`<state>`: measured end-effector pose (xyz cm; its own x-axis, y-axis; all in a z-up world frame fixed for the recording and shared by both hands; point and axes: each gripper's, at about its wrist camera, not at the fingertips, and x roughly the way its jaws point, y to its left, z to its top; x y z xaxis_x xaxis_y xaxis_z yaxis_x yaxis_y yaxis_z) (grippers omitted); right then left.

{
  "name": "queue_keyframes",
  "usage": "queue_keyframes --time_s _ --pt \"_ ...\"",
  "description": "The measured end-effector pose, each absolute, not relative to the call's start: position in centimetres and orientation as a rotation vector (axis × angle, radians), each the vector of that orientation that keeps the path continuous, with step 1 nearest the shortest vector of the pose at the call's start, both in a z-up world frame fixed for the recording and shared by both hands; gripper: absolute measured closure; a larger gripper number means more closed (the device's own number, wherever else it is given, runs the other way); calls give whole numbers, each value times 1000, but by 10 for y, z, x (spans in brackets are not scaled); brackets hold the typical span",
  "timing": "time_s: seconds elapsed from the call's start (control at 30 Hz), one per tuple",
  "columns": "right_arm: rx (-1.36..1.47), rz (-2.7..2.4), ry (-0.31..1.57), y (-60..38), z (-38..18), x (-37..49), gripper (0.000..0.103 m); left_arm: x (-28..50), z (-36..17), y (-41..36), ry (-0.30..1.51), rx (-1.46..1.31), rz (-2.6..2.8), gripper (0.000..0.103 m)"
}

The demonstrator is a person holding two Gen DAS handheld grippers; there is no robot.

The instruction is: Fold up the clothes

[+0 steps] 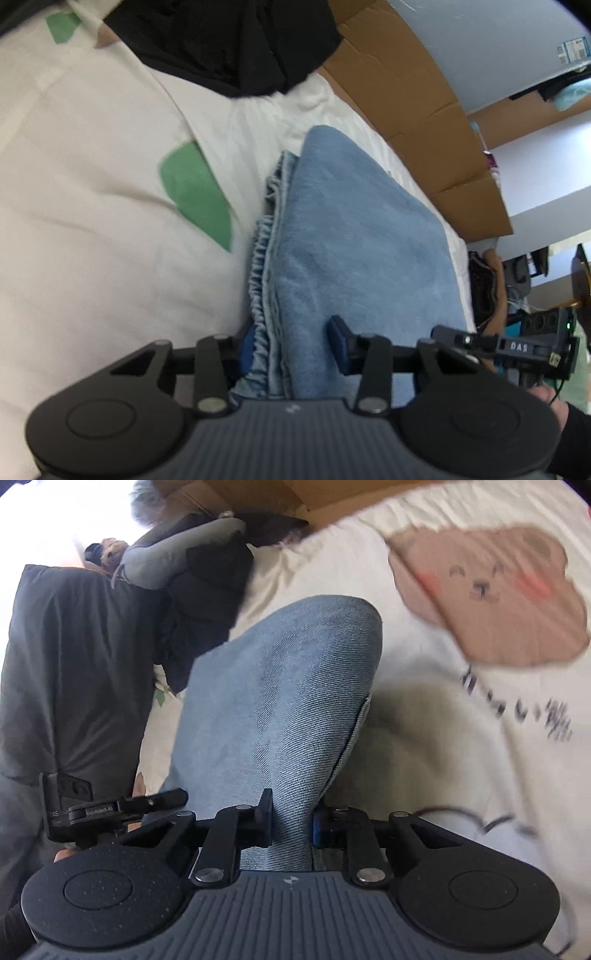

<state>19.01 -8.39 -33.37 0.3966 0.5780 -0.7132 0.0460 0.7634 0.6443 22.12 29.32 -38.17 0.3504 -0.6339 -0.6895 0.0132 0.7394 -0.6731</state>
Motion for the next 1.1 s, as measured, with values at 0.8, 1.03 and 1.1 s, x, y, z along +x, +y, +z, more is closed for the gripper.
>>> queue_keyframes --time_s 0.8,1.03,1.1 --pt "420 239 1132 -208 -287 197 85 276 -411 151 1143 -691 -599 60" --pt "443 161 1124 -245 -300 204 81 282 -411 129 1153 -651 -650 61" --pt "467 115 1136 -254 -312 203 77 282 -410 125 1158 -635 -660 61"
